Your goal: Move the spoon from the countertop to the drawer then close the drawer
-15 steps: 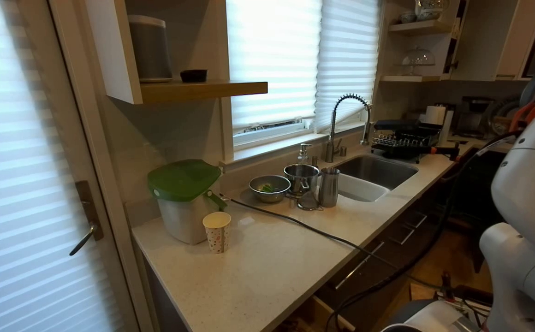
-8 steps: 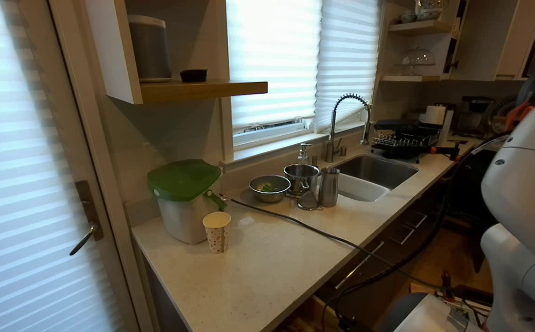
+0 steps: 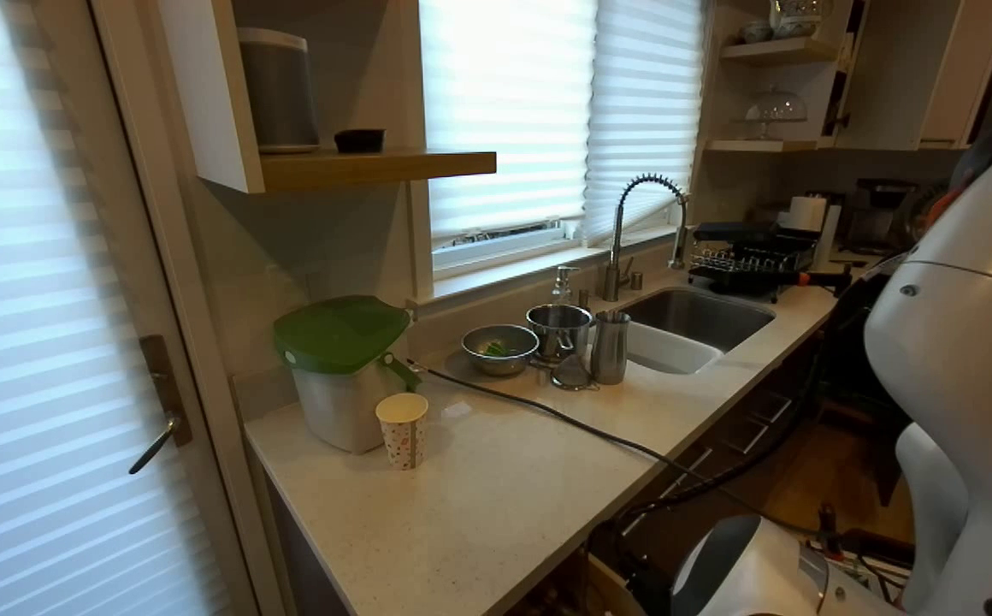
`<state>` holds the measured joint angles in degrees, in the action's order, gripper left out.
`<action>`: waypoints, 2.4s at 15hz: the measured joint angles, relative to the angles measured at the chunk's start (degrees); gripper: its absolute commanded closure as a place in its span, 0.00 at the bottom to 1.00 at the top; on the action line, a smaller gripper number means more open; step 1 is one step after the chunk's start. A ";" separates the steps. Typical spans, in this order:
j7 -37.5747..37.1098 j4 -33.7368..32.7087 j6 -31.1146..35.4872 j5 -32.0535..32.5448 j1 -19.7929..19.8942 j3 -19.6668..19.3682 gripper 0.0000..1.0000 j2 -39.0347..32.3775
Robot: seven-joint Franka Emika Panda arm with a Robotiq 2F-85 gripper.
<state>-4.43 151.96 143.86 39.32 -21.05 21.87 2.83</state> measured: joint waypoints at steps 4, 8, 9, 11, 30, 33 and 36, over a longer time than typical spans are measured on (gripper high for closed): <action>-8.14 -0.50 -0.04 5.84 1.46 -0.53 0.00 -0.02; -17.29 -0.50 -0.42 10.85 2.11 -0.86 0.00 -0.33; -19.73 -0.51 -0.62 12.27 2.24 -0.89 0.00 -0.43; -24.59 -0.53 -1.27 15.34 2.37 -0.99 0.00 -0.63; -49.52 -2.29 -14.64 37.49 2.55 -1.75 0.00 -2.22; -51.69 -2.30 -16.13 39.56 2.54 -1.76 0.00 -2.56; -54.02 -2.34 -17.62 41.51 2.54 -1.78 0.00 -3.07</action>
<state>-58.44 149.62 126.24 80.84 -18.51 20.08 -0.24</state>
